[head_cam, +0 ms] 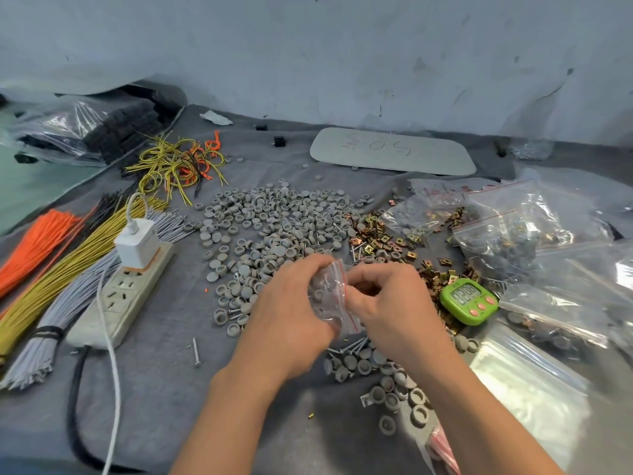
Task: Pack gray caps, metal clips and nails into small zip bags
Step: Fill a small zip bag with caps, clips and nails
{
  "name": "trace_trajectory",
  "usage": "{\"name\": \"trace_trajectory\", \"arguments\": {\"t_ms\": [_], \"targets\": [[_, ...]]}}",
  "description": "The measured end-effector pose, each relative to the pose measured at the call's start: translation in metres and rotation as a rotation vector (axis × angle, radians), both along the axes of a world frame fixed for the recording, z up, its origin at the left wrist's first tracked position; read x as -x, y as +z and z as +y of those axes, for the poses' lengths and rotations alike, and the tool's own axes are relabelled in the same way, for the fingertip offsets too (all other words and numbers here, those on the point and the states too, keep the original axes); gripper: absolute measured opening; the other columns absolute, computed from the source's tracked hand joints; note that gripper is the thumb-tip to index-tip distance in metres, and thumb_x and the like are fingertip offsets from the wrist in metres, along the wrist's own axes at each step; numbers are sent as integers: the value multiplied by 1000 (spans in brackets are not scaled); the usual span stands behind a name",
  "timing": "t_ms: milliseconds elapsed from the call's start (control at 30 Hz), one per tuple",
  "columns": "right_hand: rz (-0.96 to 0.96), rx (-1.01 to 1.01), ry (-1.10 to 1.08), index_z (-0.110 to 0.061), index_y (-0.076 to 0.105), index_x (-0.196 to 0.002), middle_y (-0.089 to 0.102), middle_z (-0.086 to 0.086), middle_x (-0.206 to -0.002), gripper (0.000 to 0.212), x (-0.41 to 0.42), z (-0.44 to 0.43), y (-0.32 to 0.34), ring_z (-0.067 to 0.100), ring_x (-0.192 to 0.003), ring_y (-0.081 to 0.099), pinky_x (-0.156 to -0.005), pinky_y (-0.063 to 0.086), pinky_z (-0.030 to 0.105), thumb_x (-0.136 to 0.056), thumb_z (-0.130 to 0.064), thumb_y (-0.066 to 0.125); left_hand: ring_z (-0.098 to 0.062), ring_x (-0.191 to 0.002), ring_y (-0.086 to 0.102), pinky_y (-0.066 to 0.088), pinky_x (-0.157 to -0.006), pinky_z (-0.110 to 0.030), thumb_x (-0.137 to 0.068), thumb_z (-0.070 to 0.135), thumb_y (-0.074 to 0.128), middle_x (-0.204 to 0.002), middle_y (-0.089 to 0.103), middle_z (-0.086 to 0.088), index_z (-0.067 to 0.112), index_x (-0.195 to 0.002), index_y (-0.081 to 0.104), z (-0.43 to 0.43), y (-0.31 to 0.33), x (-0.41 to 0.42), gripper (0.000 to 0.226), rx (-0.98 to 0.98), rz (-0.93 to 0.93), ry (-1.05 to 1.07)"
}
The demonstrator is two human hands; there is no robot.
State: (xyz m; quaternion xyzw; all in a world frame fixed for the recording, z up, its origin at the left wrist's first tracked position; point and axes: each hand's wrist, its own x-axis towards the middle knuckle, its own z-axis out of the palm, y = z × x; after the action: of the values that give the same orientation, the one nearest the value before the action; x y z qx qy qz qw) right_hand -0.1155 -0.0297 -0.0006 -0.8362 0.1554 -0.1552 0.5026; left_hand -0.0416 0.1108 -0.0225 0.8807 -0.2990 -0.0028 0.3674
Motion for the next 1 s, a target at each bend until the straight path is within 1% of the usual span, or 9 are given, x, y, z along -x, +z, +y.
{"name": "trace_trajectory", "arguments": {"t_ms": [100,200,300,333,400,567,733,900,1000], "targets": [[-32,1,-135,-31,81,-75,69,-16,-60,16,-1,-9,3,0,-48,54,-47,41,14,-89,-24,78,0,-79,62,44,-62,-12,-64,31,87,-90,66,19,46,-103,56,0,2,-1,51,69,21,12],[73,191,-249,-32,80,-75,69,-18,-59,15,4,-28,7,-2,-50,59,-45,39,9,-88,-26,76,1,-77,62,44,-61,-16,-67,37,89,-88,67,21,44,-98,56,4,4,-3,46,108,17,55],[419,525,-160,-35,79,-79,72,-16,-71,10,14,-41,1,7,-65,67,-63,58,27,-86,-30,73,-1,-79,61,46,-66,-27,-69,40,89,-90,66,19,46,-100,55,9,4,-6,46,93,25,99],[503,575,-127,-35,77,-81,73,-13,-76,6,16,-43,-1,12,-73,68,-70,60,31,-85,-32,73,-1,-79,61,45,-65,-27,-69,40,89,-90,65,19,46,-101,55,11,3,-7,47,85,19,107],[579,559,-67,-36,71,-82,69,-12,-81,6,19,-43,-4,14,-78,66,-71,60,34,-85,-32,73,0,-80,59,43,-65,-25,-68,42,88,-89,64,19,46,-101,54,13,3,-7,48,67,-6,119],[615,616,-7,-37,60,-80,63,-12,-73,18,18,-41,-6,11,-70,61,-53,44,25,-87,-22,68,-2,-83,58,46,-69,-29,-68,42,88,-91,63,19,46,-101,53,14,3,-6,49,54,-14,121],[606,670,-7,-36,63,-85,65,-11,-76,14,22,-36,-3,18,-77,64,-59,45,28,-85,-26,72,-2,-83,58,42,-66,-25,-67,38,88,-91,63,19,47,-104,51,14,1,-6,53,27,-20,122],[596,674,-25,-29,62,-75,69,-6,-84,18,25,-36,-4,19,-80,66,-59,46,27,-85,-17,70,1,-80,55,39,-62,-23,-69,38,88,-90,61,19,48,-104,50,9,-1,-6,53,6,-18,117],[474,620,-58,-30,65,-73,69,-11,-77,19,25,-38,-1,12,-74,66,-61,53,28,-88,-21,74,-1,-85,56,42,-67,-25,-70,35,88,-97,60,19,49,-111,49,5,-2,-3,58,-11,-11,98]]}}
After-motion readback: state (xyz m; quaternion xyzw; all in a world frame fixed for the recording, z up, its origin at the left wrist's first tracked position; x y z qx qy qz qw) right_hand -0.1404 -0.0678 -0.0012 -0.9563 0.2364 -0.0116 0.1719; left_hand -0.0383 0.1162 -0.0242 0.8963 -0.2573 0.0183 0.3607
